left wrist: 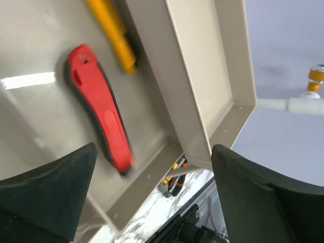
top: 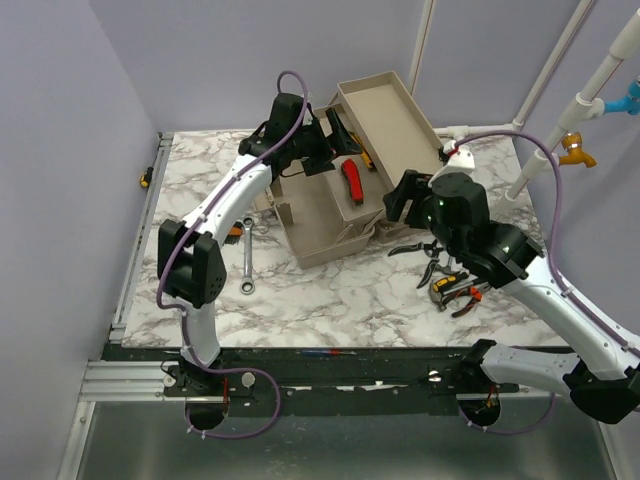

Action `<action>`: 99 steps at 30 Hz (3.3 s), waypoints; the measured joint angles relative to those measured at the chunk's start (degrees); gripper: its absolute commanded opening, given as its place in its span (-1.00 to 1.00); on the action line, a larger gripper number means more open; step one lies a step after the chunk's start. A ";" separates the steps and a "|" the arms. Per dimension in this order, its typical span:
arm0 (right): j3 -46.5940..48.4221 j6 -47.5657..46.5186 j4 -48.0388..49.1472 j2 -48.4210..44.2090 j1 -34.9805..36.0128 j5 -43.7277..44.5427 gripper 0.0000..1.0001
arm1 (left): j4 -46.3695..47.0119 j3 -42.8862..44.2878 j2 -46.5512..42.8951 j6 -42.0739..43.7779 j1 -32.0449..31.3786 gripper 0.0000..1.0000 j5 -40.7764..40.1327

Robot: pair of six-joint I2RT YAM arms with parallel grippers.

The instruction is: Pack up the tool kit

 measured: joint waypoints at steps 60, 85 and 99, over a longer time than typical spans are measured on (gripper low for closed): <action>-36.20 32.83 -4.96 3.96 -28.33 2.60 0.44 | 14.88 -60.17 -37.24 9.62 16.24 0.97 -8.66; -37.48 36.22 -4.81 12.87 -29.16 2.62 0.14 | 12.66 -85.77 -77.99 11.41 16.20 0.97 -10.14; -36.89 37.11 -2.54 15.89 -29.38 1.55 0.66 | 11.19 -90.20 -85.09 16.02 16.20 0.96 -12.61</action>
